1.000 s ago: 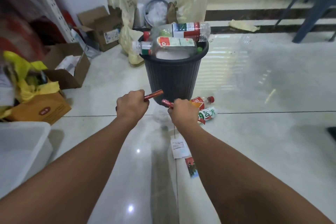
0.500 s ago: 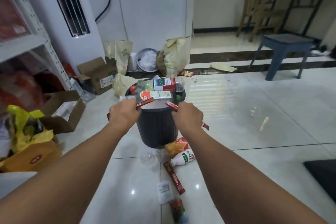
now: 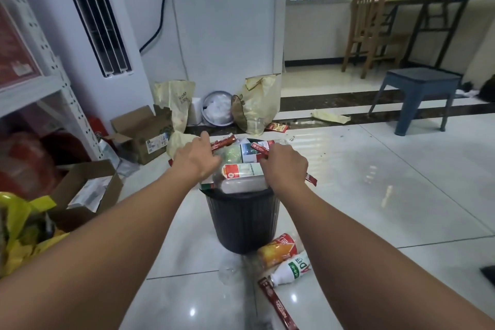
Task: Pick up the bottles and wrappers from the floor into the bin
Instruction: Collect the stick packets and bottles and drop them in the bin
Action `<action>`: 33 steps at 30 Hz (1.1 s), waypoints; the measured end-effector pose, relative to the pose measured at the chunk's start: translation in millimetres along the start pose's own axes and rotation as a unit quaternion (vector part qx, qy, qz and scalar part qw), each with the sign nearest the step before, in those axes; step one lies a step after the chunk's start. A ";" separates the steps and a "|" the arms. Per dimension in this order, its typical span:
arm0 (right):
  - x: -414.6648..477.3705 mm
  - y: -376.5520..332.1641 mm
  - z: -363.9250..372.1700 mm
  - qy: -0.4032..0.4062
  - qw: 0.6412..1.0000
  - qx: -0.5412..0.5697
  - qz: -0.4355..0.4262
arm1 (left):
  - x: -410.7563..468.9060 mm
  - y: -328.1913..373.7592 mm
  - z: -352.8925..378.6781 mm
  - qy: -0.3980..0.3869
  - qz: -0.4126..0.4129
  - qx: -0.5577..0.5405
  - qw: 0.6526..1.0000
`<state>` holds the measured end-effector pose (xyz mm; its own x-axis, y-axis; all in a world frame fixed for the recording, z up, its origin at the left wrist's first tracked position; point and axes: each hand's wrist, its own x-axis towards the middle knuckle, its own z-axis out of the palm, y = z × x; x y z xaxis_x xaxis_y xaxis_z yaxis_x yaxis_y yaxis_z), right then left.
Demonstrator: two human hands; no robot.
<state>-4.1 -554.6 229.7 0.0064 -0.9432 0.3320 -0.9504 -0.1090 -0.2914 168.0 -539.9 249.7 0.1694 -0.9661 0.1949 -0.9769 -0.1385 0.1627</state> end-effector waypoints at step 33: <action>35.8 14.5 18.7 0.022 0.999 -0.021 -0.023 | 57.3 18.5 49.9 -0.034 0.174 0.066 0.982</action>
<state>-11.8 -595.8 220.5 0.0387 -0.9228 0.3832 -0.9618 -0.1385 -0.2363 153.2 -608.7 215.6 -0.1824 -0.9716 0.1510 -0.9832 0.1799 -0.0299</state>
